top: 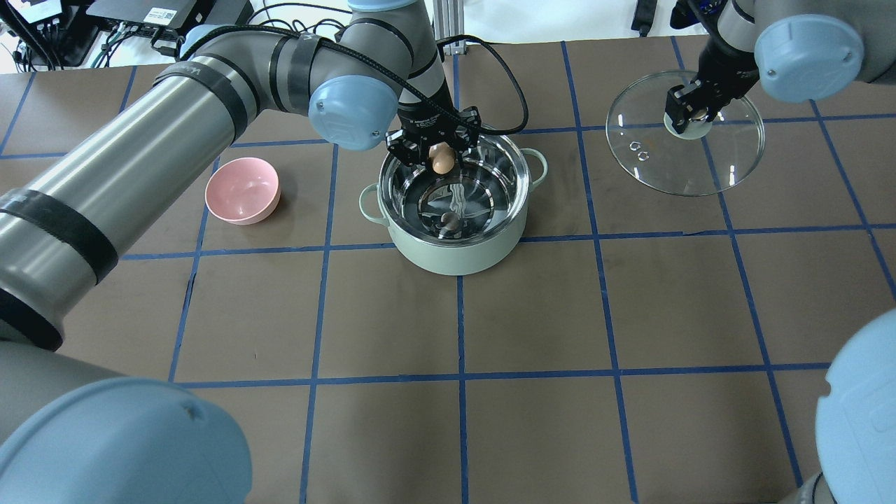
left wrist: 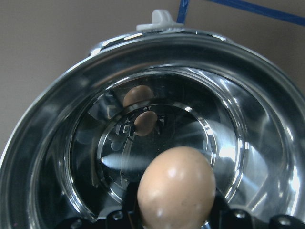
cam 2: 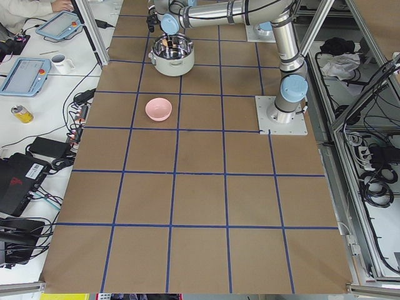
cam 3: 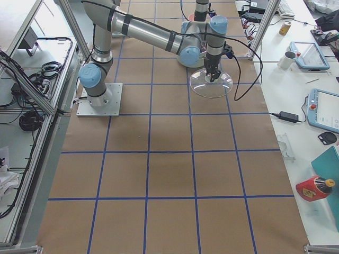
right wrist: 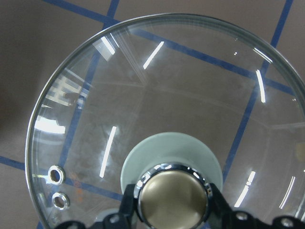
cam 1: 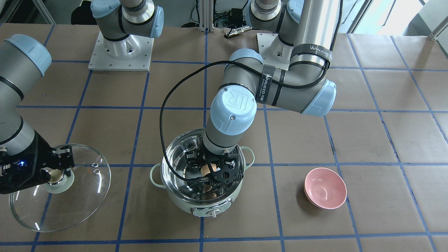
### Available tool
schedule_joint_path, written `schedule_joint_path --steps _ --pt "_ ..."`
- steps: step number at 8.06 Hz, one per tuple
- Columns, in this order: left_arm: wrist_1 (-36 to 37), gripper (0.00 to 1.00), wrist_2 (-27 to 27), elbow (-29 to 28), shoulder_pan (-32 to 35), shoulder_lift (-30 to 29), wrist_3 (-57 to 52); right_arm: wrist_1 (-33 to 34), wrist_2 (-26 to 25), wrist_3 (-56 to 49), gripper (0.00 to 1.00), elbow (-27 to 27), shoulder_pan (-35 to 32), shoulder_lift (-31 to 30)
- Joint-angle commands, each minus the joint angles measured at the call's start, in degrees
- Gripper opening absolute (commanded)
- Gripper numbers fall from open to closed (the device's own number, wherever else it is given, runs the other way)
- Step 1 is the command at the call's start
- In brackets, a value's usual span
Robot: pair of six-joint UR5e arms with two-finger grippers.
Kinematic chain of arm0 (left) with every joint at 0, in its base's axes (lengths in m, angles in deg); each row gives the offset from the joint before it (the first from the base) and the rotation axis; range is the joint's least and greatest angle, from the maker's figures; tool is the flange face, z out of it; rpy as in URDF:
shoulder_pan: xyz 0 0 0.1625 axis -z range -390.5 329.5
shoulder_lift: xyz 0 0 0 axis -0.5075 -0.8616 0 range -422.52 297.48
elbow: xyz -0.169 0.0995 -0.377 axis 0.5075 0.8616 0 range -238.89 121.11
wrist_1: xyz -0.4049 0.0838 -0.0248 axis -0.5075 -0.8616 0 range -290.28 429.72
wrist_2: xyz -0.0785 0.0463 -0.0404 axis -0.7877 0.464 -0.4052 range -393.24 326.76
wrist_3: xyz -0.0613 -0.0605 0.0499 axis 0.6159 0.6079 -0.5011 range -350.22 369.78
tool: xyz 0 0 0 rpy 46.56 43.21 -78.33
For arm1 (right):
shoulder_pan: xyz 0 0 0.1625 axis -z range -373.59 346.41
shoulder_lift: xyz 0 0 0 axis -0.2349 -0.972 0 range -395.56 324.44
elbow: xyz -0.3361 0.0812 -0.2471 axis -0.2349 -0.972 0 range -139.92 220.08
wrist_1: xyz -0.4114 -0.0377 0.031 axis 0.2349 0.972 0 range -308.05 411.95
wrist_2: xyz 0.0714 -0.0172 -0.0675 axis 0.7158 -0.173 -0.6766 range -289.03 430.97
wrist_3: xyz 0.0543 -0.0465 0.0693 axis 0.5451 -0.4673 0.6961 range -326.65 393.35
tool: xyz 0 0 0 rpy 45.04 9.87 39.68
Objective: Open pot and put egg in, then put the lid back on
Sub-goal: 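Lower the egg into the pot and open the left gripper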
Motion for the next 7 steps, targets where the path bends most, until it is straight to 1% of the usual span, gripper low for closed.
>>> schedule_joint_path --steps 1,5,7 --pt "1.8 0.0 -0.06 -0.23 0.35 -3.71 0.5 1.73 0.1 0.04 0.0 0.85 0.0 0.38" --pt "1.89 0.0 -0.67 0.21 0.44 -4.95 0.76 2.0 0.18 0.13 0.0 1.12 0.0 0.74" --pt "1.89 0.19 -0.67 1.27 0.44 -4.95 0.5 2.0 0.18 0.13 0.0 1.12 0.0 0.74"
